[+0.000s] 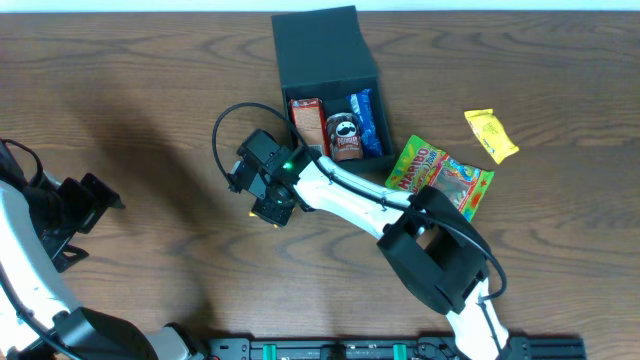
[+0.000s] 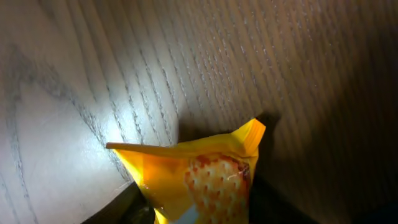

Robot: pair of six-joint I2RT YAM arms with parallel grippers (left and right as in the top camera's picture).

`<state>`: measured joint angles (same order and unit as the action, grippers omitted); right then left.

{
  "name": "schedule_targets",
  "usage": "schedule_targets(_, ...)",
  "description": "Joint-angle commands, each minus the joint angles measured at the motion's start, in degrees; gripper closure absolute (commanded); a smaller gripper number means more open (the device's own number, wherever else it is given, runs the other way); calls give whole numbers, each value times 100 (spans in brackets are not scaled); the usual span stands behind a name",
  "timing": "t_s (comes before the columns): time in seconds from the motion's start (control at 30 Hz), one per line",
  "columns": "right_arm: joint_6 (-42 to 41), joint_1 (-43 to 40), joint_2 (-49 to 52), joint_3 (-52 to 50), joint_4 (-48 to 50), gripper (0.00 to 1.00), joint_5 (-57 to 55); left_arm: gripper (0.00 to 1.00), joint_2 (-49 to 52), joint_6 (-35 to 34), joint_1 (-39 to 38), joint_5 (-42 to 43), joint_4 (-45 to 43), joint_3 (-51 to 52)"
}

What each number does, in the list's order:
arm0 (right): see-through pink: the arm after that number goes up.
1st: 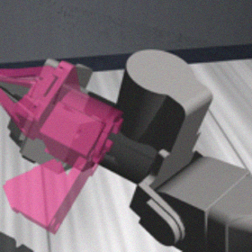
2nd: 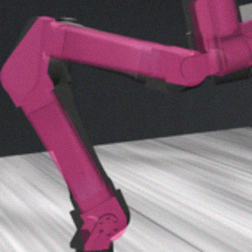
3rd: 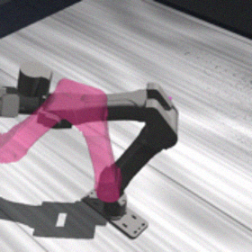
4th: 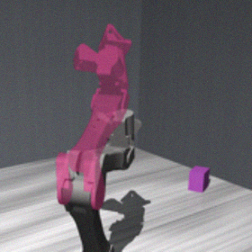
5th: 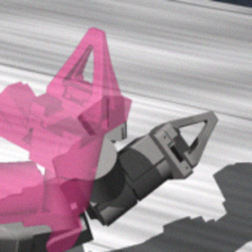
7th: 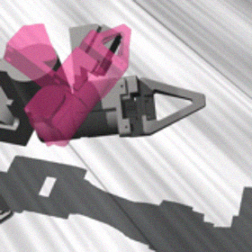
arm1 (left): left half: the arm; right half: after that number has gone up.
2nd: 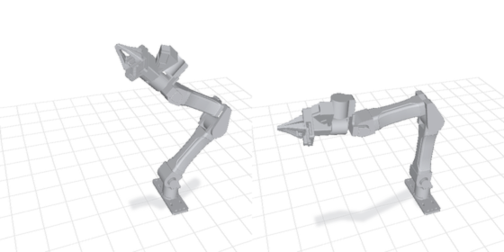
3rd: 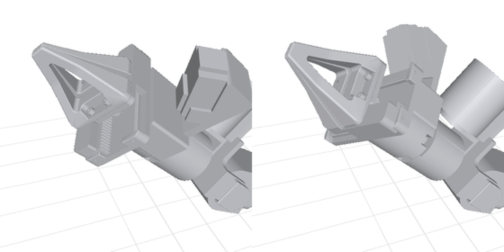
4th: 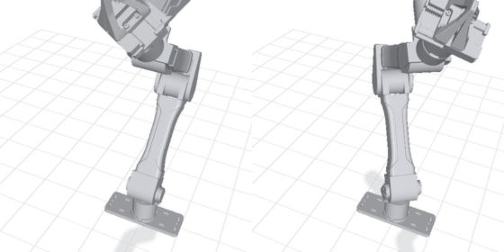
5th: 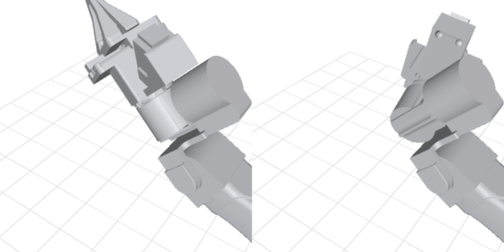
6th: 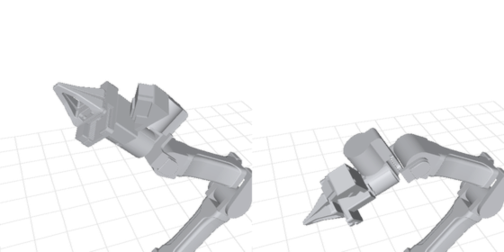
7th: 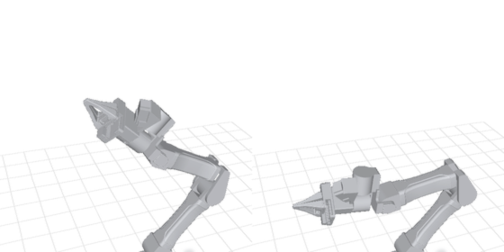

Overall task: Pack container
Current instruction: 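Grasp the small yellow packet on the table with the right gripper, then carry the yellow packet to the box and lower it inside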

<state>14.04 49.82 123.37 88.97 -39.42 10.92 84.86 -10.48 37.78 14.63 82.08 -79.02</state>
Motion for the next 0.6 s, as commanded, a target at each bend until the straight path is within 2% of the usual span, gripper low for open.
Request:
schedule_targets(0.0, -31, -48, 37, 94, 48, 58, 46, 5, -20, 0, 22, -20, 17, -63)
schedule_targets(0.03, -33, -70, 37, 94, 85, 65, 46, 5, -20, 0, 22, -20, 15, -63)
schedule_targets(0.1, -33, -103, 20, 98, 107, 73, 44, 5, -20, 0, 22, -22, 17, -63)
schedule_targets(0.3, -28, -232, -205, 105, 111, 74, 44, 5, -20, 0, 22, -22, 17, -63)
schedule_targets(0.57, 127, -553, -1095, 125, 138, 74, 4, 5, -20, 0, 22, -20, 17, -63)
